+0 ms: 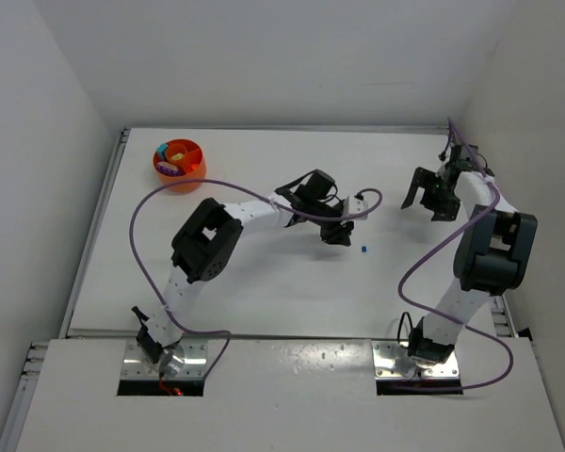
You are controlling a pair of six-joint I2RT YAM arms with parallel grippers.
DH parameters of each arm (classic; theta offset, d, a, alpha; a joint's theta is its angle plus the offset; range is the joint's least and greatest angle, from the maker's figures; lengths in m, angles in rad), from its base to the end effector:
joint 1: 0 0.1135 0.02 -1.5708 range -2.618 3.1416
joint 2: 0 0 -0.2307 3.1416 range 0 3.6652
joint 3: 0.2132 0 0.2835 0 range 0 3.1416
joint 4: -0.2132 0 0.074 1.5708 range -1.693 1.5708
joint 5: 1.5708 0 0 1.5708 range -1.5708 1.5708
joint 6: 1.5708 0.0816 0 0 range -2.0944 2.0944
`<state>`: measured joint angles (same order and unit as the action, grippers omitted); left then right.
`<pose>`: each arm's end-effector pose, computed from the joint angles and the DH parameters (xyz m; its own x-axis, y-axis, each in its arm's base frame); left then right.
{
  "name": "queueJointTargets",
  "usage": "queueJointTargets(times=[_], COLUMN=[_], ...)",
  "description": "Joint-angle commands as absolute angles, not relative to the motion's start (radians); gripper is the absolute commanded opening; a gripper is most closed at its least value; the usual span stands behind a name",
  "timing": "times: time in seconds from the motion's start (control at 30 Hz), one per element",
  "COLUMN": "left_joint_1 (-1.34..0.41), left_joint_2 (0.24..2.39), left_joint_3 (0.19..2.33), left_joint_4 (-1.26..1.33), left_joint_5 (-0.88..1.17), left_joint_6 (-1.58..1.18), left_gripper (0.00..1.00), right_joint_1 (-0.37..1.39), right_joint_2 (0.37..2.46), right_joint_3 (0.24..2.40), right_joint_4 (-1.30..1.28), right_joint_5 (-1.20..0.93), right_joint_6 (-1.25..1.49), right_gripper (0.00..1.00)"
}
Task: Sort the legos into containers by color
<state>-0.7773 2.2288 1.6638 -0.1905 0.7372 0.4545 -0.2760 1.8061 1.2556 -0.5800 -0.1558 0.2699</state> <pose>0.3358 -0.4074 0.1062 -0.0580 0.5131 -0.8564 0.9945 -0.0453 -0.0945 0.3952 -0.0988 0.1042 -0.7841 0.4958 -0.3734 0.4302 0.8677 0.2489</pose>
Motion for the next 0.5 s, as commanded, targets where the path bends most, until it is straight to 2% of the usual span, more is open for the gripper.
queueJointTargets(times=[0.0, 0.13, 0.47], left_joint_1=[-0.807, -0.834, -0.883], left_joint_2=[2.243, 2.263, 2.318], left_joint_3=[1.655, 1.646, 1.7], left_joint_4=[-0.051, -0.029, -0.04], left_joint_5=[0.693, 0.669, 0.606], left_joint_6=[0.407, 0.388, 0.33], left_gripper=[0.41, 0.41, 0.52], right_joint_1=[-0.284, -0.293, -0.293], right_joint_2=[1.766, 1.766, 1.796], right_joint_3=[1.272, 1.281, 1.312], right_joint_4=[-0.561, -0.561, -0.561], right_joint_5=[-0.158, -0.167, -0.195], right_joint_6=[0.281, 0.281, 0.281], right_gripper=[0.97, 0.97, 0.97])
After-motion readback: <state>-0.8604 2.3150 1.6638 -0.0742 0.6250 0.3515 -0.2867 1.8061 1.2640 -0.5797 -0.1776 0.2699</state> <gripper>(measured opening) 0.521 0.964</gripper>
